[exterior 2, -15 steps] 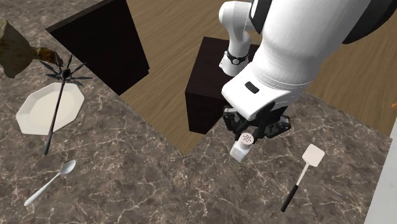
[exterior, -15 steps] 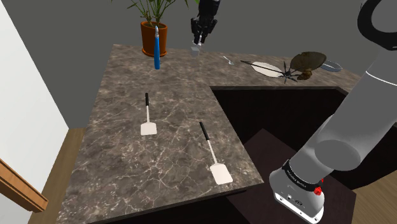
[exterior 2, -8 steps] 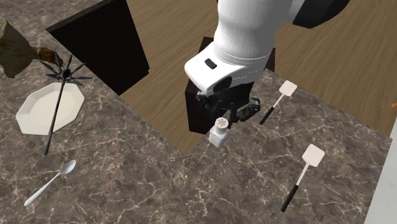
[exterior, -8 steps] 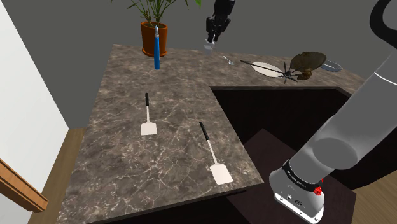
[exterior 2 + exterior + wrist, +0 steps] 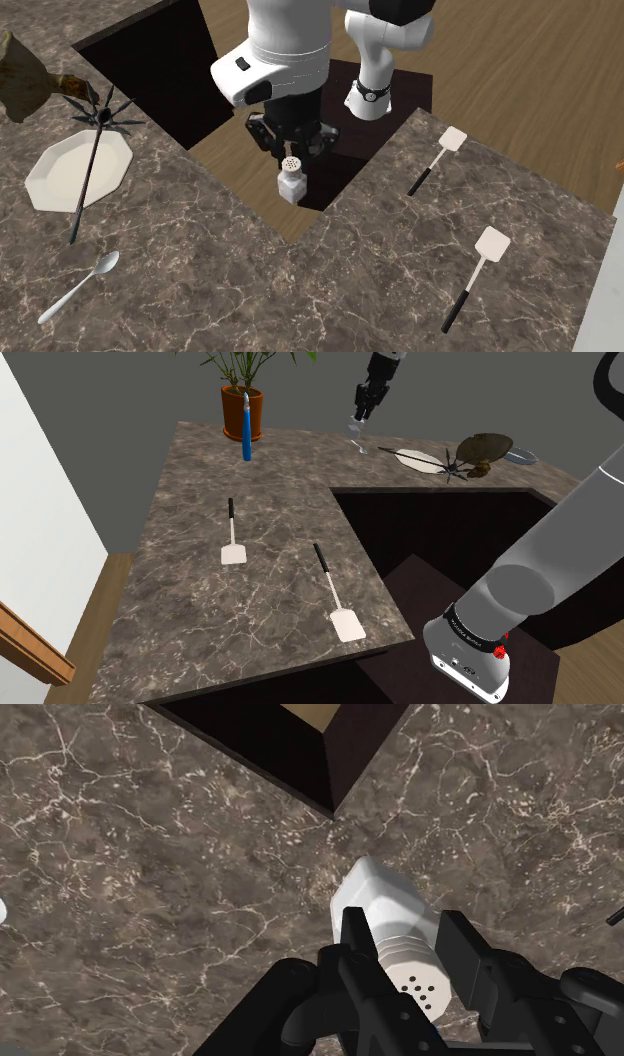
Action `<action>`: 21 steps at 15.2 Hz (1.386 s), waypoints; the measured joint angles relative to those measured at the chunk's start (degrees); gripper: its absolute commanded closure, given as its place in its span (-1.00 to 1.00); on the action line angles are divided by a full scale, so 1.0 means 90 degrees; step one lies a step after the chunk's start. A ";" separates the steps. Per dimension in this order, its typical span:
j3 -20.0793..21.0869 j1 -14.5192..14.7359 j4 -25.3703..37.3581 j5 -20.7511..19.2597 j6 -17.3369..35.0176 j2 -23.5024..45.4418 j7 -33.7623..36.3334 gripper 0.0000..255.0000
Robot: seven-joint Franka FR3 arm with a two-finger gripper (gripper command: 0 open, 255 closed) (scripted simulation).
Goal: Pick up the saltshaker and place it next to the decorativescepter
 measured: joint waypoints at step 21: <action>-0.1617 -0.1585 0.1174 0.0661 -0.0477 0.0928 -0.3276 1.00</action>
